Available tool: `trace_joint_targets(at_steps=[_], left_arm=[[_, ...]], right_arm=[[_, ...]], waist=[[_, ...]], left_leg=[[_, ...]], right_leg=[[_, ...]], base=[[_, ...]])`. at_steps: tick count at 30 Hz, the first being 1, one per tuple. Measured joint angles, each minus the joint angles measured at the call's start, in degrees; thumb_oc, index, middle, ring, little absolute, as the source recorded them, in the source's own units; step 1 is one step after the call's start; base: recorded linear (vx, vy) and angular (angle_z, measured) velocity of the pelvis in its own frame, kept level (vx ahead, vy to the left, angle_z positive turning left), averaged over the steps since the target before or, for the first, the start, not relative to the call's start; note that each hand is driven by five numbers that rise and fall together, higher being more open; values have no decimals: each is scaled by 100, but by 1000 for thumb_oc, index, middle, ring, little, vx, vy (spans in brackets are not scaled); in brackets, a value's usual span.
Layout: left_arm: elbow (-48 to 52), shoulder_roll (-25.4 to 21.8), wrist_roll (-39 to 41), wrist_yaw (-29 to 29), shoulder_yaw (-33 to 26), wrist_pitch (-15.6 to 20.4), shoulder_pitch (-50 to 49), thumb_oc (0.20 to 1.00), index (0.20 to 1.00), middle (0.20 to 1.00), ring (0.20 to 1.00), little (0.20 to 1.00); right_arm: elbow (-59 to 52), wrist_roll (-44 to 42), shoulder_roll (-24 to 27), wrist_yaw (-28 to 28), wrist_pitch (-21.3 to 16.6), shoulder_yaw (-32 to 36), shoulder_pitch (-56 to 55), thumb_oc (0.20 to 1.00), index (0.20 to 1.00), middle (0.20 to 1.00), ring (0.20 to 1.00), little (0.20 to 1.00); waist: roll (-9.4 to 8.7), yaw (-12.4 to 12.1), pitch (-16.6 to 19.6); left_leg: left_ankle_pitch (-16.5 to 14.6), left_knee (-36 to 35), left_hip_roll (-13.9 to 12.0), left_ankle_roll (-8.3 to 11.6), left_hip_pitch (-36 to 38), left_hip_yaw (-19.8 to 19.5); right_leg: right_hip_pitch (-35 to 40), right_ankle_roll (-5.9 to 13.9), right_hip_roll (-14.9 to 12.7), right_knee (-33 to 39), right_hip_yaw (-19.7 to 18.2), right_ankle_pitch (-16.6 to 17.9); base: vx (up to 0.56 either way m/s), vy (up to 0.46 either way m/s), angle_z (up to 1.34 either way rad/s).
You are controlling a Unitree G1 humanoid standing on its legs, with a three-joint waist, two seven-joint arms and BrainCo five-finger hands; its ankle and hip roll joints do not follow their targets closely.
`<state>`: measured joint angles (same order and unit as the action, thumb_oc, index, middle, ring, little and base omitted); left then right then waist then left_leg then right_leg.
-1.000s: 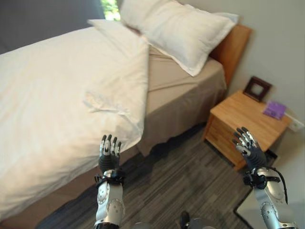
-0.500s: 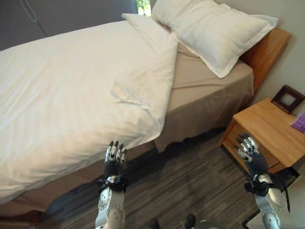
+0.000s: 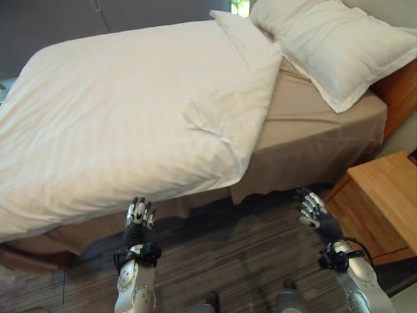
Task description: Making the bed.
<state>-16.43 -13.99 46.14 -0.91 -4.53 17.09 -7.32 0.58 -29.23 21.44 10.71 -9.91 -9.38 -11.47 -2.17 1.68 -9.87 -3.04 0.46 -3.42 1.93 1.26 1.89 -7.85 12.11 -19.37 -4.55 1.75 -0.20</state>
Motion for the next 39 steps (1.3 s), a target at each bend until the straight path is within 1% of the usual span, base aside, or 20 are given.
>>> trace_joint_targets(at_steps=[2, 3, 4, 5, 7, 9, 10, 12, 14, 15, 16, 18, 19, 21, 24, 25, 28, 34, 35, 39], left_arm=[[-27, -138, -1, 4, 137, 19, 98, 1000, 1000, 1000, 1000, 1000], [-89, -31, 2, 11, 175, 18, 104, 1000, 1000, 1000, 1000, 1000], [-62, 99, -1, 3, 308, 20, 7, 1000, 1000, 1000, 1000, 1000], [-62, 203, 4, 8, 360, 18, 7, 1000, 1000, 1000, 1000, 1000], [-85, 412, 4, -18, 422, 14, 21, 1000, 1000, 1000, 1000, 1000], [-67, 495, 12, -58, 410, 20, -2, 1000, 1000, 1000, 1000, 1000], [-90, 486, 42, -68, 375, 25, 10, 1000, 1000, 1000, 1000, 1000], [-78, 481, 108, -89, 299, 22, 28, 1000, 1000, 1000, 1000, 1000], [-137, 410, 108, -143, 317, 15, 56, 1000, 1000, 1000, 1000, 1000], [-247, 363, 99, -198, 385, 15, 83, 1000, 1000, 1000, 1000, 1000], [-276, 289, 101, -211, 453, -23, 75, 1000, 1000, 1000, 1000, 1000], [-236, 308, 106, -235, 508, -29, -47, 1000, 1000, 1000, 1000, 1000], [-240, 320, 106, -257, 571, -36, -98, 1000, 1000, 1000, 1000, 1000], [-217, 402, 107, -344, 641, -83, -129, 1000, 1000, 1000, 1000, 1000], [-119, 458, 104, -416, 706, -116, -182, 1000, 1000, 1000, 1000, 1000], [-21, 478, 102, -440, 705, -134, -293, 1000, 1000, 1000, 1000, 1000], [-15, 471, 92, -438, 711, -152, -325, 1000, 1000, 1000, 1000, 1000], [76, 295, 62, -410, 925, -160, -114, 1000, 1000, 1000, 1000, 1000], [101, 285, 39, -397, 980, -224, -371, 1000, 1000, 1000, 1000, 1000], [86, 111, -244, -329, 948, -403, -447, 1000, 1000, 1000, 1000, 1000]], right_arm=[[39, -1, -19, 48, 10, -97, 21, 1000, 1000, 1000, 1000, 1000], [118, -1, 52, 60, 27, -105, 65, 1000, 1000, 1000, 1000, 1000], [146, -8, 134, 52, 54, -67, 194, 1000, 1000, 1000, 1000, 1000], [148, -10, 209, 51, 70, -75, 251, 1000, 1000, 1000, 1000, 1000], [193, -20, 335, 107, 111, -136, 367, 1000, 1000, 1000, 1000, 1000], [228, -26, 432, 112, 120, -158, 345, 1000, 1000, 1000, 1000, 1000], [234, -44, 458, 134, 132, -234, 336, 1000, 1000, 1000, 1000, 1000], [184, -99, 455, 266, 162, -241, 322, 1000, 1000, 1000, 1000, 1000], [169, -109, 450, 299, 168, -238, 298, 1000, 1000, 1000, 1000, 1000], [214, -103, 459, 320, 171, -238, 283, 1000, 1000, 1000, 1000, 1000], [199, -104, 446, 307, 169, -230, 239, 1000, 1000, 1000, 1000, 1000], [191, -103, 444, 292, 174, -235, 254, 1000, 1000, 1000, 1000, 1000], [179, -104, 466, 301, 176, -218, 232, 1000, 1000, 1000, 1000, 1000], [111, -112, 444, 304, 186, -123, 17, 1000, 1000, 1000, 1000, 1000], [19, -113, 445, 347, 217, -232, -135, 1000, 1000, 1000, 1000, 1000], [13, -114, 389, 366, 218, -245, -171, 1000, 1000, 1000, 1000, 1000], [20, -226, 188, 365, 222, -264, -127, 1000, 1000, 1000, 1000, 1000], [118, -692, -104, 297, 207, -456, 167, 1000, 1000, 1000, 1000, 1000], [284, -661, 13, 228, 232, -497, 225, 1000, 1000, 1000, 1000, 1000], [1128, 77, -167, -703, 183, 812, 253, 1000, 1000, 1000, 1000, 1000]], waist=[[-351, -1, 42], [-222, 7, -11], [61, -46, -22], [191, -16, -53], [346, -10, -40], [428, -17, -11], [344, -42, -41], [285, -33, -53], [127, -3, -95], [24, 13, -116], [-142, 22, -118], [-281, -109, -162], [-325, -74, -182], [-261, -23, -157], [-185, -30, -117], [-32, -11, -36], [26, -18, -26], [110, -20, -72], [284, -21, 8], [257, 273, -41]], left_leg=[[45, -96, -69, 265, 83, -174], [61, -155, -231, 357, 163, -223], [150, -177, -545, 309, 164, -235], [175, -119, -697, 272, 130, -271], [369, -58, -922, 5, 63, -250], [486, 80, -1055, 31, -13, -246], [719, 217, -1089, 207, -106, -266], [947, 379, -1181, 289, -279, -341], [1307, 724, -1236, 177, -585, -231], [1831, 695, -1241, -27, -703, 56], [2189, 586, -1225, 9, -717, 440], [1844, 1048, -947, 354, -745, 49], [1525, 1338, -681, 394, -794, -73], [1097, 1157, -269, 300, -651, 11], [985, 593, 70, 273, -392, -36], [909, 333, 33, 152, -242, 43], [856, -238, -16, 73, 80, 65], [776, -567, 56, -27, 149, 93], [571, -575, 63, -61, 189, 81], [481, -579, 21, -118, 462, 563]], right_leg=[[301, 155, -14, 351, -41, 478], [329, 163, 150, 308, 29, 519], [358, 47, 479, 231, 107, 454], [365, 31, 656, 162, 135, 319], [315, -171, 859, -54, 281, 148], [295, -260, 1049, -162, 370, 8], [295, -362, 1071, -174, 379, -48], [290, -455, 1183, -138, 371, -93], [305, -642, 1255, -165, 403, -175], [344, -753, 1370, -214, 456, -235], [347, -906, 1284, -175, 464, -257], [408, -995, 1280, -121, 398, -242], [477, -1052, 1200, -4, 374, -201], [626, -1062, 1245, 193, 499, -118], [696, -1034, 1281, 292, 542, -72], [715, -994, 1369, 352, 555, -37], [788, -891, 1500, 460, 548, 50], [720, -727, 1416, 567, 523, 174], [929, -667, 1445, 996, 469, 406], [739, -572, 1312, 79, 400, 102]], base=[[88, -201, 66], [73, -455, 31], [74, -457, 13], [56, -512, 9], [27, -344, 16], [12, -422, 11], [-4, -317, 7], [-20, -432, 19], [-33, -436, 46], [-12, -258, 65], [8, -268, 41], [29, -222, -2], [32, -150, 9], [40, -116, 24], [30, -27, 9], [59, 39, -6], [26, 34, -3], [-62, 62, 2], [0, 0, 0], [4, -44, 0]])
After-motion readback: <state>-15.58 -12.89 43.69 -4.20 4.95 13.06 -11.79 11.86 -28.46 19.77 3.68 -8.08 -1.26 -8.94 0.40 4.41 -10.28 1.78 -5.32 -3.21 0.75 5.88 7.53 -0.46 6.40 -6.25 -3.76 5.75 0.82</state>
